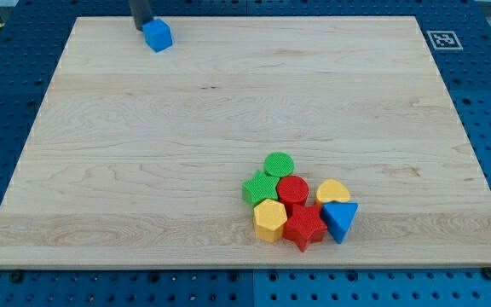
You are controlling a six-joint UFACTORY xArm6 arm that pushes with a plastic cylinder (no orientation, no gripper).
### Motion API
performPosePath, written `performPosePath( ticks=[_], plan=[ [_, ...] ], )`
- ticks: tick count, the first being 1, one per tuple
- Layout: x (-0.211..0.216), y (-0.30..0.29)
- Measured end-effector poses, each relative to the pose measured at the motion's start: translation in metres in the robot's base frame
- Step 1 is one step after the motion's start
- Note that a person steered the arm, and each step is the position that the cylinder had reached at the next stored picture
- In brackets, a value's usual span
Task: Touch the blue cube
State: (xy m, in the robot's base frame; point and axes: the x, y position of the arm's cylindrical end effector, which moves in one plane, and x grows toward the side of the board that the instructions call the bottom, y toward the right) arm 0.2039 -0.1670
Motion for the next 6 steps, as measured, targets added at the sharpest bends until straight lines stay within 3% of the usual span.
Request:
performPosePath(
  ticks=[2,5,6],
  plan=[
    [0.016,0.074],
    [0.043,0.073],
    [0.016,0.056]
  ],
)
